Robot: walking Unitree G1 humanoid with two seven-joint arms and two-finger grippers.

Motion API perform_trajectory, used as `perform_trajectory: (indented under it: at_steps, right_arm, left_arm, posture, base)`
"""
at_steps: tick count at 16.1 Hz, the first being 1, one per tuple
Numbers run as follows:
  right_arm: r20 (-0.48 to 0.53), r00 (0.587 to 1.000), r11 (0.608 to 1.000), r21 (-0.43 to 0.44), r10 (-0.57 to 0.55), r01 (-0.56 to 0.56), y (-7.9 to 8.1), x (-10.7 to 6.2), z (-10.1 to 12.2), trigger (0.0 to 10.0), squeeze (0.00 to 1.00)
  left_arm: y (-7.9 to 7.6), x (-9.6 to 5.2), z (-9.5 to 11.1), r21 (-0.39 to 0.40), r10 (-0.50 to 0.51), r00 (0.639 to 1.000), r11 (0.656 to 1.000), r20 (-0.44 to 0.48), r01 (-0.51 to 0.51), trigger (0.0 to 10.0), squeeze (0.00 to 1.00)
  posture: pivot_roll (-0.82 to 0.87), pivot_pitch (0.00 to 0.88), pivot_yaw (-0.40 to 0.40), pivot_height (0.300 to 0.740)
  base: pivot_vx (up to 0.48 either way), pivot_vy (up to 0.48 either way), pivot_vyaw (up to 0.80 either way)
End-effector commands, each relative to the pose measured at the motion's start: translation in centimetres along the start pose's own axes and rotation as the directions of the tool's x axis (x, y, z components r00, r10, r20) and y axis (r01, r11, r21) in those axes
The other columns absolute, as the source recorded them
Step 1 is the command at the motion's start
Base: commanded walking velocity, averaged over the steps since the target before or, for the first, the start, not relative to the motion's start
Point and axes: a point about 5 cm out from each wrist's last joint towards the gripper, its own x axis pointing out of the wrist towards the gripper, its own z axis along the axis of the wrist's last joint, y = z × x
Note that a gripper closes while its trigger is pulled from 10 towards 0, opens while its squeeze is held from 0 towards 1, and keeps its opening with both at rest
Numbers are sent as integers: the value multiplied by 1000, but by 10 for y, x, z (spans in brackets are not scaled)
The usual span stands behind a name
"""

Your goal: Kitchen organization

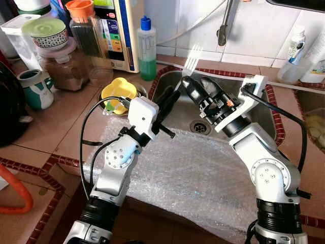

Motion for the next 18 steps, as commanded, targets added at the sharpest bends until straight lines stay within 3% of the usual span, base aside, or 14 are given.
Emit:
perform_trajectory:
  at_steps: [1,10,11,12,13,18]
  right_arm:
    - [1,1000,1000,-1,8,-8,1,7,0,10000,0]
    - [57,993,994,-35,-104,106,-22,39,6,10000,0]
    - [71,990,992,-35,-118,121,-25,41,8,2745,0]
    - [82,988,991,-36,-128,131,-26,42,9,2745,0]
    - [97,987,990,-31,-131,134,-28,44,11,0,0]
    - [110,984,990,-5,-138,139,-31,42,11,0,0]
  left_arm:
    - [-5,3,6,-8,-40,999,999,36,41,0,0]
    - [-13,4,13,-38,-85,993,995,79,88,0,0]
    - [-14,3,13,-41,-89,993,995,76,92,0,0]
    - [-14,3,12,-42,-92,993,995,74,95,0,0]
    - [-15,2,11,-43,-94,993,994,72,97,0,0]
    - [-13,0,7,-47,-88,995,995,55,91,0,0]
  posture:
    - [-41,109,25,740]
    - [-24,119,21,740]
    - [-21,120,21,740]
    - [-21,120,21,740]
    - [-20,118,19,740]
    - [-26,117,19,740]
  base:
    - [0,0,0]
    - [0,0,0]
    - [0,0,0]
    - [0,0,0]
    - [0,0,0]
    - [0,0,0]
